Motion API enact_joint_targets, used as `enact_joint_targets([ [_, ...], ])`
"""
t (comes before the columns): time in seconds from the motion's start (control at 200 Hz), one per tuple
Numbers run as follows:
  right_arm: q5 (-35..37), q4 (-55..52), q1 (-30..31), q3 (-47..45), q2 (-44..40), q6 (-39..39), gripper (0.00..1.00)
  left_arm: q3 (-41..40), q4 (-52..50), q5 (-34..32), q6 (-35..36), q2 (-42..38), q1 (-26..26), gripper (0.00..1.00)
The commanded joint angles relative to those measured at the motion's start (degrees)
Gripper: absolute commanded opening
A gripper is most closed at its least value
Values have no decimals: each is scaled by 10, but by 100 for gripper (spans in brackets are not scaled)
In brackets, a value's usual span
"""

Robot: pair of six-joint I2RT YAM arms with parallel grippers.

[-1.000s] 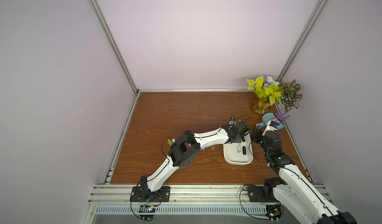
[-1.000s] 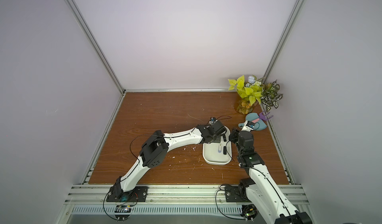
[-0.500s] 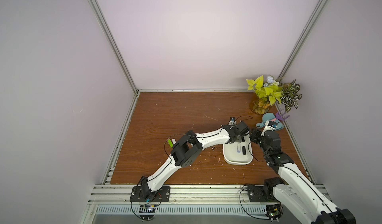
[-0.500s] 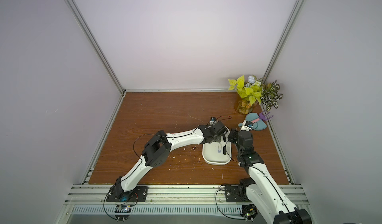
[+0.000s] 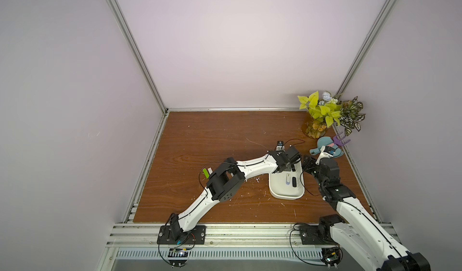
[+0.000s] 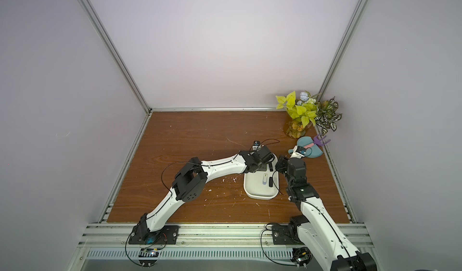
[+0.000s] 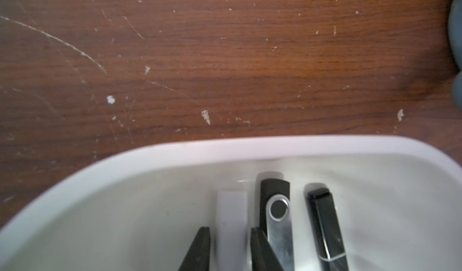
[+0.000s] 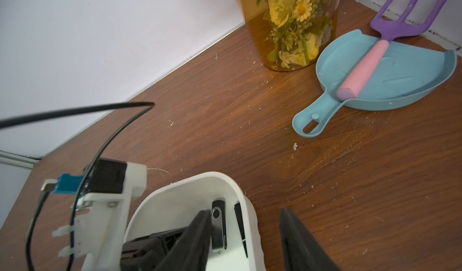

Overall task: Put the usb flash drive into the storage box
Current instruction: Place the USB flash in the storage box, then pick up the USB flash from the center of the board.

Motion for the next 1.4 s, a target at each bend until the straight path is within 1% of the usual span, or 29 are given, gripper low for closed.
enact_joint_targets([
  [0.0,-10,19,-2,1,7,0,50,14,-24,-12,4,2,6,32],
  [0.09,-9,18,-2,2,11,0,50,14,-27,-12,7,-8,5,35],
  [0.145,-9,19,-1,2,10,0,51,16,-27,-3,9,-17,4,36],
  [0.21,-12,22,-1,2,7,0,51,23,-34,-7,15,-32,-2,36],
  [0.305,-18,32,-1,-1,1,-3,51,37,-45,-13,28,-66,-12,36],
  [0.38,-9,31,-2,-1,-7,-4,51,41,-53,-29,48,-105,-18,37],
  [0.415,-1,31,-2,-3,-13,-5,51,45,-64,-41,59,-124,-19,39],
  [0.46,8,33,-2,-8,-21,-5,51,44,-85,-66,70,-156,-19,46],
  [0.495,9,34,-2,-9,-26,-6,52,33,-101,-101,78,-187,-19,49],
  [0.535,-2,37,-1,-6,-28,-10,52,3,-111,-144,85,-230,-19,53],
  [0.555,-13,35,-2,-1,-27,-17,52,-22,-115,-162,87,-254,-16,57],
  [0.58,-31,33,-1,4,-26,-23,52,-57,-115,-176,86,-289,-12,59],
  [0.656,-100,39,1,24,-17,-41,52,-186,-114,-179,73,-403,29,61],
  [0.701,-135,51,9,30,-9,-43,53,-257,-113,-174,67,-473,70,61],
  [0.736,-146,61,24,33,-2,-41,54,-326,-112,-171,66,-523,102,62],
  [0.766,-141,66,42,37,7,-41,54,-364,-110,-160,69,-568,135,65],
  [0.811,-122,63,80,49,27,-40,54,-420,-107,-136,84,-625,188,65],
  [0.861,-90,62,143,68,59,-42,55,-469,-105,-110,111,-678,246,68],
  [0.936,-59,68,234,104,122,-31,55,-529,-106,-67,153,-733,334,68],
  [1.011,-63,94,301,138,200,-4,55,-579,-106,-34,193,-779,417,68],
  [1.066,-57,100,348,174,261,0,55,-606,-105,-17,213,-805,467,68],
  [1.106,-45,90,373,205,304,-2,55,-618,-105,-22,221,-818,487,68],
  [1.136,-31,77,396,234,337,-2,55,-618,-106,-31,221,-823,489,69],
  [1.166,-21,69,414,261,374,-1,55,-616,-105,-23,224,-826,490,69],
  [1.231,-27,71,447,312,442,-10,55,-615,-99,-33,228,-825,489,69],
  [1.271,-30,71,465,347,480,-15,55,-617,-100,-43,226,-820,493,69],
  [1.396,-23,99,500,418,575,-57,56,-616,-98,-21,225,-806,508,69],
])
